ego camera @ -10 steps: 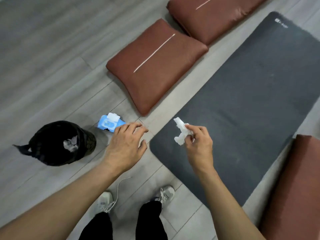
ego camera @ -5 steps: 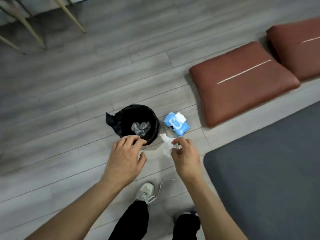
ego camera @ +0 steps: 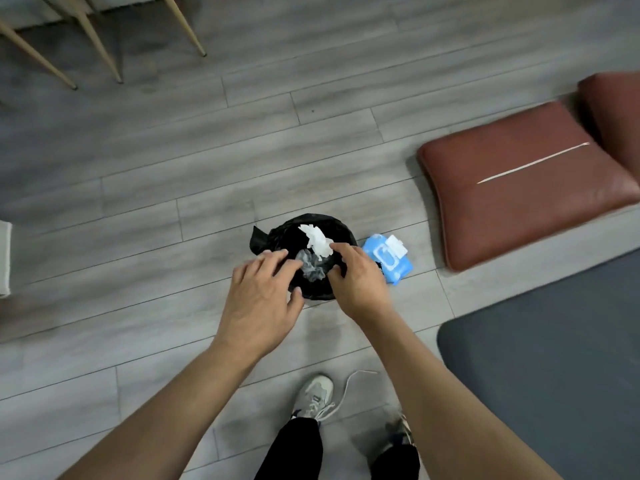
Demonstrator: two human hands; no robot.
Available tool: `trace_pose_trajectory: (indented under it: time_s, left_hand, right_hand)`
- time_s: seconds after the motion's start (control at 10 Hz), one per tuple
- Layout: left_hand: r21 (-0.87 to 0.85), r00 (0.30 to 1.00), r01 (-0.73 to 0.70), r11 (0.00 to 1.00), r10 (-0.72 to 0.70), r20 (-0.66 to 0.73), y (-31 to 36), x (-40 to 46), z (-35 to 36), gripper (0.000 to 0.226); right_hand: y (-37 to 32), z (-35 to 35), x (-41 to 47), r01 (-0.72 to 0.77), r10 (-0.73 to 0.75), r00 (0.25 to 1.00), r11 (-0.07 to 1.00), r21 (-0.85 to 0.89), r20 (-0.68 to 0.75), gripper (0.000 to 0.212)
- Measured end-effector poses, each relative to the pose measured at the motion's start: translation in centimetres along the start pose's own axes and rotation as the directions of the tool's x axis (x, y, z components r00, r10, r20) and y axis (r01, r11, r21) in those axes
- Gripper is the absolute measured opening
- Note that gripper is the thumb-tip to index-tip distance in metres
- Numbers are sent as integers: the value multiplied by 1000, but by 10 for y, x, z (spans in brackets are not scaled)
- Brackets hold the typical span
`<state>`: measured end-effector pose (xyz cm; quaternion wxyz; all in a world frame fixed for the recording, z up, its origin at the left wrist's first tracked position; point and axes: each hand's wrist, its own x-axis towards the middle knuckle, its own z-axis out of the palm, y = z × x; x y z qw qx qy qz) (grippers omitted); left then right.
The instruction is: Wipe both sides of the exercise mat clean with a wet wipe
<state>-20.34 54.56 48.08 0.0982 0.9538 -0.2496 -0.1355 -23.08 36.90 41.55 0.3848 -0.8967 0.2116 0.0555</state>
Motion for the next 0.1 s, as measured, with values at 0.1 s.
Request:
trace_pose_trajectory:
  time_s: [0.1]
  left_hand:
    - [-3, 1000, -12, 1000, 12, -3, 2, 6, -12, 45]
  right_hand:
    - [-5, -11, -10, 79, -84, 992, 995, -57, -89, 43]
